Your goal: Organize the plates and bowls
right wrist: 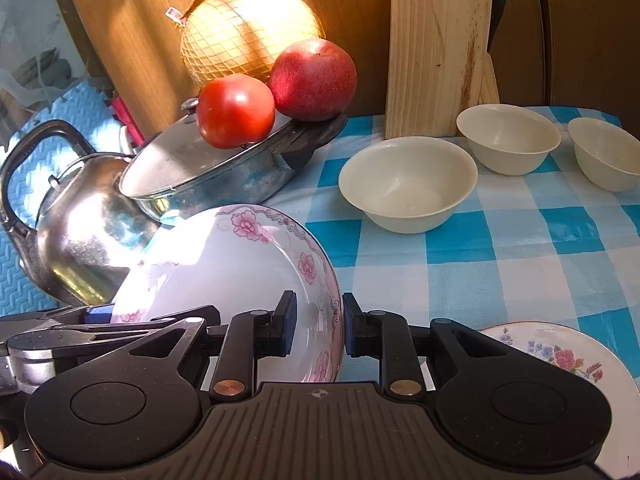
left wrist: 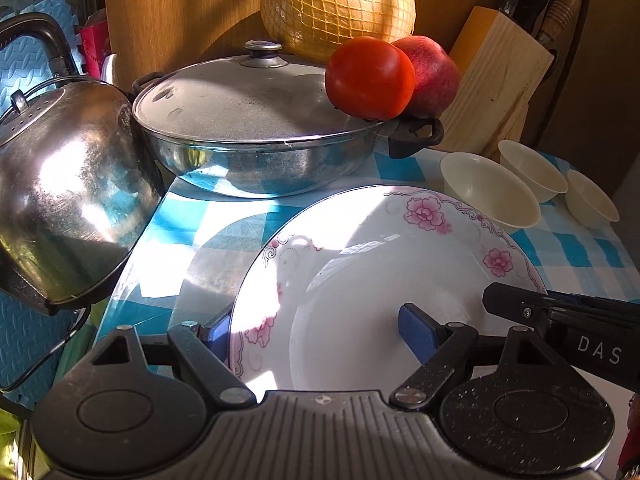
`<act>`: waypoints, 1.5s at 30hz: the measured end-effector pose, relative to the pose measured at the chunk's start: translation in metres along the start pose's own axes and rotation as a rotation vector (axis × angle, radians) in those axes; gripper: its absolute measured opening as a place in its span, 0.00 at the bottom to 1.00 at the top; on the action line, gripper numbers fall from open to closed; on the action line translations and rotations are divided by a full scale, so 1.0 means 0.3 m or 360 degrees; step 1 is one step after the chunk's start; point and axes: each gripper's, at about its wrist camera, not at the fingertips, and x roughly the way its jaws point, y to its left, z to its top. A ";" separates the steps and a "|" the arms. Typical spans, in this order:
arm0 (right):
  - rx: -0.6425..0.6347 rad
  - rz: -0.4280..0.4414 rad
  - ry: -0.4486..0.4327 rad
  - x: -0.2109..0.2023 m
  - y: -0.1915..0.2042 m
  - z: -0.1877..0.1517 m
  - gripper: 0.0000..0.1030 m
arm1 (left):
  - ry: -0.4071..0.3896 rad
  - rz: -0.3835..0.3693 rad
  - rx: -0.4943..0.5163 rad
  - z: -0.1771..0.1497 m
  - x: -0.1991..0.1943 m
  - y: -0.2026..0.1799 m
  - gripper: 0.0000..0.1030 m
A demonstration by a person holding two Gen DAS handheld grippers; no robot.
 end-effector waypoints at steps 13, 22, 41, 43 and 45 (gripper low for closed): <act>0.0070 -0.0048 -0.0056 -0.093 -0.063 -0.005 0.30 | -0.0024 -0.0074 0.0064 -0.004 -0.041 -0.079 0.75; 0.0107 -0.0095 -0.0081 -0.167 -0.108 -0.027 0.30 | -0.0039 -0.0131 0.0116 -0.006 -0.061 -0.146 0.75; 0.0276 -0.0250 -0.0094 -0.291 -0.286 -0.118 0.30 | 0.0003 -0.0250 0.0339 -0.064 -0.059 -0.370 0.75; 0.0285 -0.0261 -0.0092 -0.298 -0.295 -0.126 0.30 | -0.0001 -0.0254 0.0363 -0.073 -0.060 -0.390 0.75; 0.0297 -0.0275 -0.0088 -0.304 -0.306 -0.135 0.30 | -0.0002 -0.0254 0.0384 -0.081 -0.059 -0.406 0.75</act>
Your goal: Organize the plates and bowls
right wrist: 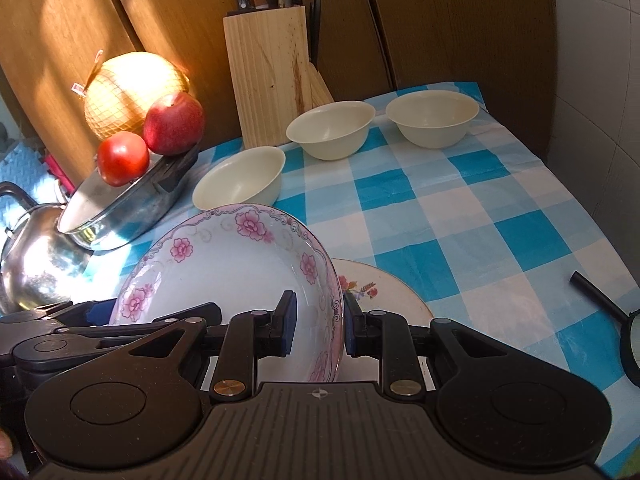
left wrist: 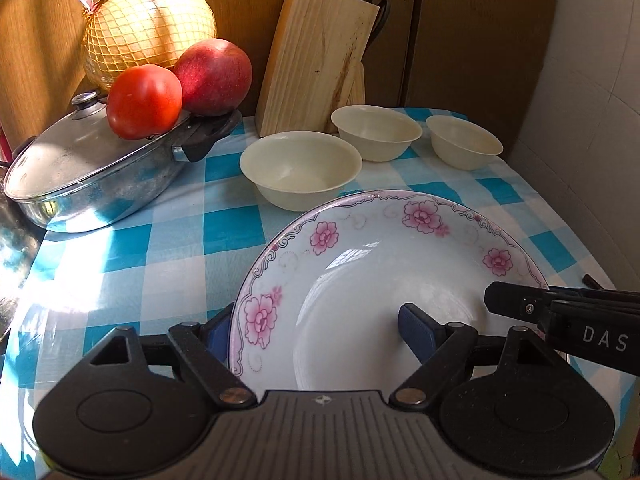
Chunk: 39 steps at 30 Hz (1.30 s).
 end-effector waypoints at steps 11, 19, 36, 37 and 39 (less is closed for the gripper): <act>0.0046 -0.0068 0.0015 -0.022 -0.050 -0.029 0.30 | 0.0017 -0.0030 0.0082 -0.017 0.008 -0.063 0.75; 0.0058 -0.0116 0.0021 -0.041 -0.072 -0.056 0.30 | 0.0025 -0.0047 0.0145 -0.032 0.006 -0.103 0.75; -0.0030 -0.0253 -0.0009 -0.069 -0.074 -0.090 0.35 | 0.0062 -0.0115 0.0191 -0.046 0.009 -0.145 0.74; -0.0051 -0.0279 -0.0015 -0.067 -0.072 -0.092 0.35 | 0.0053 -0.0111 0.0214 -0.048 0.007 -0.151 0.72; -0.0070 -0.0295 -0.0028 -0.068 -0.072 -0.091 0.35 | 0.0007 -0.0094 0.0268 -0.051 -0.007 -0.164 0.72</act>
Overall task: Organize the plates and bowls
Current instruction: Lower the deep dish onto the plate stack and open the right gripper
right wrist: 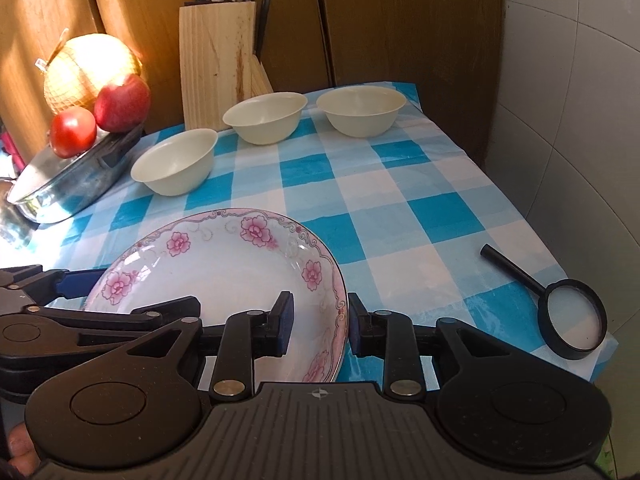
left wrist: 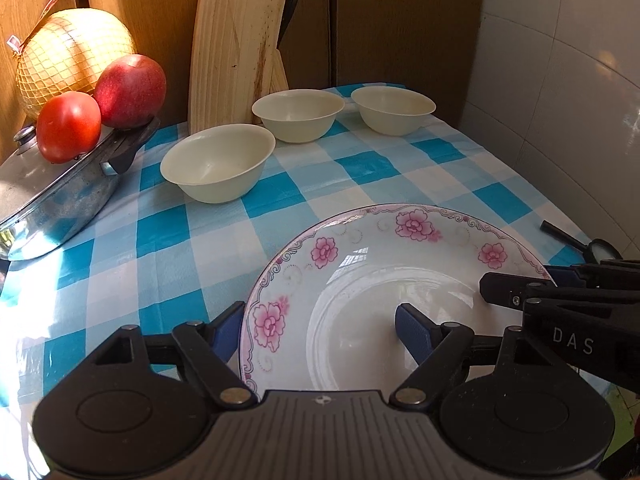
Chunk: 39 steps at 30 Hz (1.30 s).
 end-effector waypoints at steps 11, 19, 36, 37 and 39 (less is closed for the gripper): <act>0.0056 -0.0072 -0.0058 0.012 -0.046 0.013 0.44 | -0.0015 0.0054 0.0026 0.001 0.004 0.017 0.72; 0.0113 0.0019 0.0017 0.049 -0.057 0.014 0.51 | 0.0004 0.0070 0.0036 -0.001 0.028 0.025 0.75; 0.0066 0.0236 0.0125 0.062 0.018 -0.002 0.51 | 0.0044 0.0047 -0.0064 -0.008 0.027 0.094 0.75; 0.0058 0.0245 0.0132 0.064 0.022 0.000 0.51 | 0.0051 0.0042 -0.0076 -0.008 0.027 0.102 0.75; 0.0083 0.0257 0.0151 0.067 0.016 0.012 0.51 | 0.0068 0.0034 -0.0097 -0.004 0.030 0.117 0.75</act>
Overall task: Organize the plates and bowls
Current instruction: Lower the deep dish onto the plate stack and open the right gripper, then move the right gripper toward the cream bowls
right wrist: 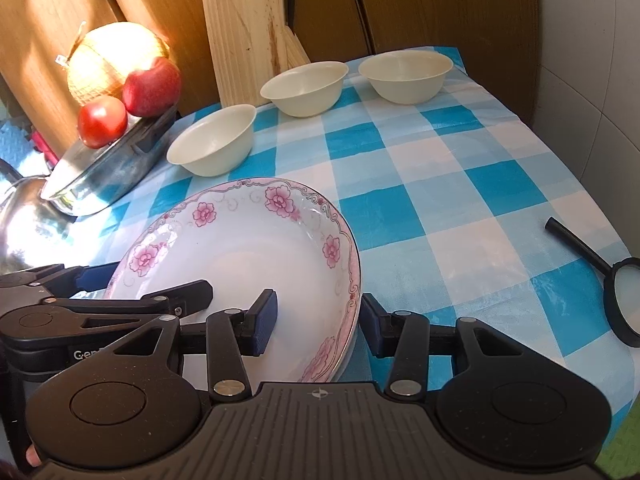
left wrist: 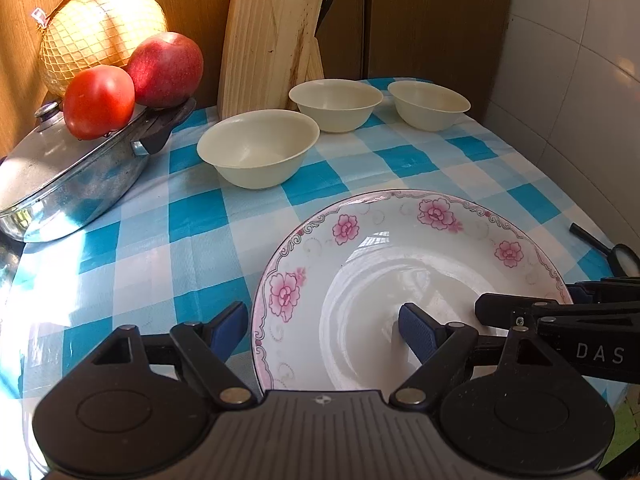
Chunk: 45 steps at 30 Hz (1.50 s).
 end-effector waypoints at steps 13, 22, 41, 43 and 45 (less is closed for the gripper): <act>-0.0041 0.0003 -0.0240 0.018 0.054 0.258 0.51 | -0.0104 0.0065 -0.0373 0.190 0.025 0.187 0.75; -0.0057 0.0078 -0.0086 0.283 0.168 0.450 0.47 | -0.0054 0.0132 -0.0641 0.304 0.180 0.290 0.75; 0.0013 0.0244 0.0149 0.402 0.179 0.472 0.13 | 0.0107 0.0134 -0.0559 0.331 0.311 0.280 0.16; -0.0007 0.0238 0.0155 0.372 0.177 0.460 0.14 | 0.0120 0.0121 -0.0537 0.325 0.290 0.264 0.16; -0.0006 0.0241 0.0172 0.348 0.164 0.447 0.14 | 0.0130 0.0107 -0.0501 0.316 0.274 0.243 0.16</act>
